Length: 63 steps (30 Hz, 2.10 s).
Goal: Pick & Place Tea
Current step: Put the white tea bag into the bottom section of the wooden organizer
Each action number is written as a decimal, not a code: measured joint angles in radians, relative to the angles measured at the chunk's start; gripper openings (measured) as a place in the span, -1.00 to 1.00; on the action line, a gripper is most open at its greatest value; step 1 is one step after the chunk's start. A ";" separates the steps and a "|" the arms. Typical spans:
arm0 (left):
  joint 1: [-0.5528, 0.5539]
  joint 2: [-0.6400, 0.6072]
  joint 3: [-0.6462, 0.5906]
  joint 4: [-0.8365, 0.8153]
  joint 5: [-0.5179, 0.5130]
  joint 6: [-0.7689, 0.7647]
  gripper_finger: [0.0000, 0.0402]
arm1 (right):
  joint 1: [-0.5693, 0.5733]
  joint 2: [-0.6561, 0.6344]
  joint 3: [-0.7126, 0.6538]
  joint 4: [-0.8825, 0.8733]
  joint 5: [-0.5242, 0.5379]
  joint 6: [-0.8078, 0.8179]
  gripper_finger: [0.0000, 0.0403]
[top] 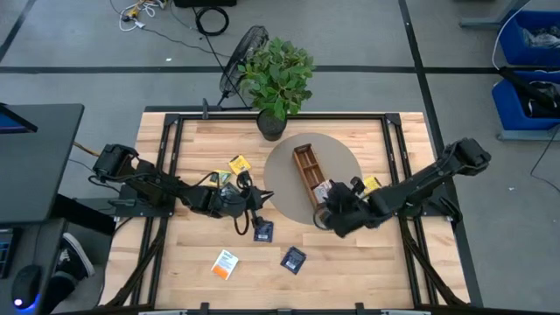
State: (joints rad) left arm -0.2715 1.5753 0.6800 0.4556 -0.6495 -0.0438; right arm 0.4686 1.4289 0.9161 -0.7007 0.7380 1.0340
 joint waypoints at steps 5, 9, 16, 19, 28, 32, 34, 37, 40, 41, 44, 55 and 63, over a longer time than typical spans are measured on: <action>-0.016 0.000 -0.004 0.035 0.090 -0.005 -0.87 | 0.132 -0.004 -0.003 0.099 0.133 -0.137 -0.47; -0.077 0.000 -0.054 0.197 0.176 -0.004 -0.87 | 0.235 -0.002 -0.055 0.318 0.187 -0.310 -0.53; -0.196 -0.012 -0.140 0.233 0.186 -0.073 -0.87 | 0.301 -0.002 -0.237 0.867 0.072 -0.604 -0.65; -0.238 -0.041 -0.181 0.182 0.185 -0.134 -0.87 | 0.300 -0.002 -0.319 1.054 0.001 -0.676 -0.69; -0.389 -0.220 -0.274 0.034 0.211 -0.299 -0.87 | 0.298 -0.010 -0.492 1.543 -0.279 -0.897 -0.80; -0.425 -0.309 -0.312 0.031 0.104 -0.287 -0.87 | 0.281 -0.070 -0.519 1.536 -0.293 -0.936 -0.81; -0.415 -0.371 -0.315 0.003 0.094 -0.261 -0.87 | 0.269 -0.123 -0.522 1.474 -0.293 -0.938 -0.81; -0.386 -0.460 -0.316 -0.067 0.117 -0.237 -0.87 | 0.258 -0.217 -0.525 1.372 -0.294 -0.938 -0.81; -0.356 -0.494 -0.315 -0.186 0.239 -0.288 -0.87 | 0.254 -0.284 -0.525 1.281 -0.303 -0.938 -0.81; -0.349 -0.490 -0.316 -0.229 0.272 -0.325 -0.87 | 0.253 -0.301 -0.525 1.255 -0.304 -0.937 -0.81; -0.351 -0.457 -0.317 -0.252 0.333 -0.416 -0.87 | 0.254 -0.319 -0.525 1.207 -0.309 -0.911 -0.81; -0.414 -0.338 -0.316 -0.239 0.407 -0.543 -0.77 | 0.252 -0.320 -0.525 1.095 -0.280 -0.772 -0.81; -0.438 -0.251 -0.316 -0.231 0.451 -0.651 -0.18 | 0.252 -0.320 -0.525 1.097 -0.275 -0.769 -0.81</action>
State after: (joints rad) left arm -0.7092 1.3241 0.3637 0.2246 -0.1980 -0.6946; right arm 0.7204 1.1091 0.3916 0.3965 0.4633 0.2649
